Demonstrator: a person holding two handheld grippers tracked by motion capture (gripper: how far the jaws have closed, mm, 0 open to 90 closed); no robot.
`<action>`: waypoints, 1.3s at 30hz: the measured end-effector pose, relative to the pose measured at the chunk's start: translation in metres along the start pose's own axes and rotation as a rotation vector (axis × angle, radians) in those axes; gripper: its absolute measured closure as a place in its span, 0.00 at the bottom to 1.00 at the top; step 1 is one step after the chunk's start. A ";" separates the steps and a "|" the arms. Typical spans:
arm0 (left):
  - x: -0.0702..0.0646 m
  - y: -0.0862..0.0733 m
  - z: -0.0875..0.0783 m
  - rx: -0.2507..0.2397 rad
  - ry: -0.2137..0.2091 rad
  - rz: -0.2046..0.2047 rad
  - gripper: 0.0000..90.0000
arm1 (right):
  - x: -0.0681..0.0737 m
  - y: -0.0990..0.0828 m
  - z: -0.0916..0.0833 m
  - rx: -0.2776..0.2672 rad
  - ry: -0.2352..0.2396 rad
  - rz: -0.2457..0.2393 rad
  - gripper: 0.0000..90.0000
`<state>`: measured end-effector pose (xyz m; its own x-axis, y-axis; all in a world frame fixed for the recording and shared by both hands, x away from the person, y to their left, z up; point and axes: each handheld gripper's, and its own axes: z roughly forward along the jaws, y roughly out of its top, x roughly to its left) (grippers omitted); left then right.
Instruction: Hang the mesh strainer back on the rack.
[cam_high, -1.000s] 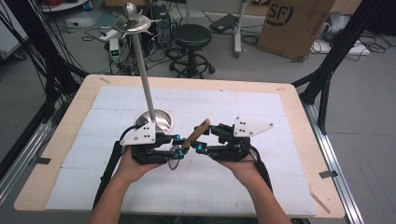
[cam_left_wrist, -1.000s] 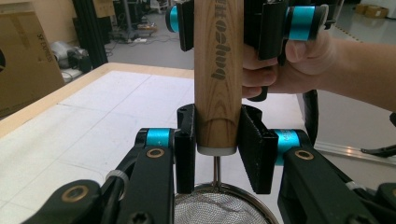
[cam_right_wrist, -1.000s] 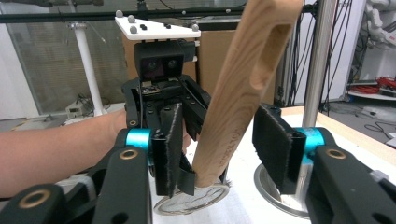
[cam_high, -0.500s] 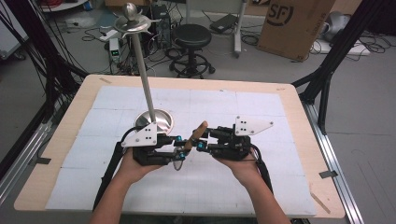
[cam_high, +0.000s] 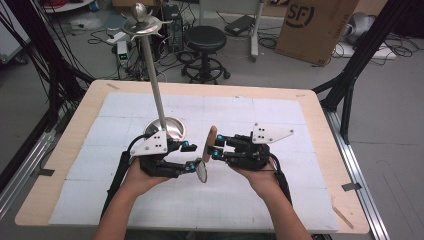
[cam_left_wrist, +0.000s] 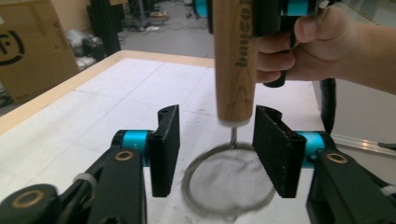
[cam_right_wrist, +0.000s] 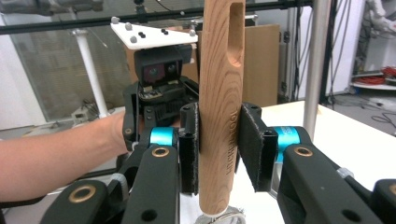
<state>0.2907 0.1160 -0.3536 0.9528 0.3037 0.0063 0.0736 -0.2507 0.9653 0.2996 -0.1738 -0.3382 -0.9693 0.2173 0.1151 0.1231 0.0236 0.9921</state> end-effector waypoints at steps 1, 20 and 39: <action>0.001 -0.001 -0.002 -0.003 0.004 -0.004 0.56 | -0.001 0.000 0.000 0.003 -0.001 0.004 0.78; 0.013 -0.029 -0.054 0.066 0.198 -0.036 0.41 | -0.007 0.008 -0.008 0.007 -0.070 0.007 0.78; 0.016 -0.044 -0.075 0.128 0.285 -0.019 0.27 | -0.012 0.027 -0.017 0.019 -0.130 -0.010 0.78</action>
<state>0.2805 0.2007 -0.3761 0.8309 0.5507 0.0790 0.1446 -0.3510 0.9251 0.3110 -0.1919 -0.3118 -0.9350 0.3413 0.0966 0.1187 0.0444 0.9919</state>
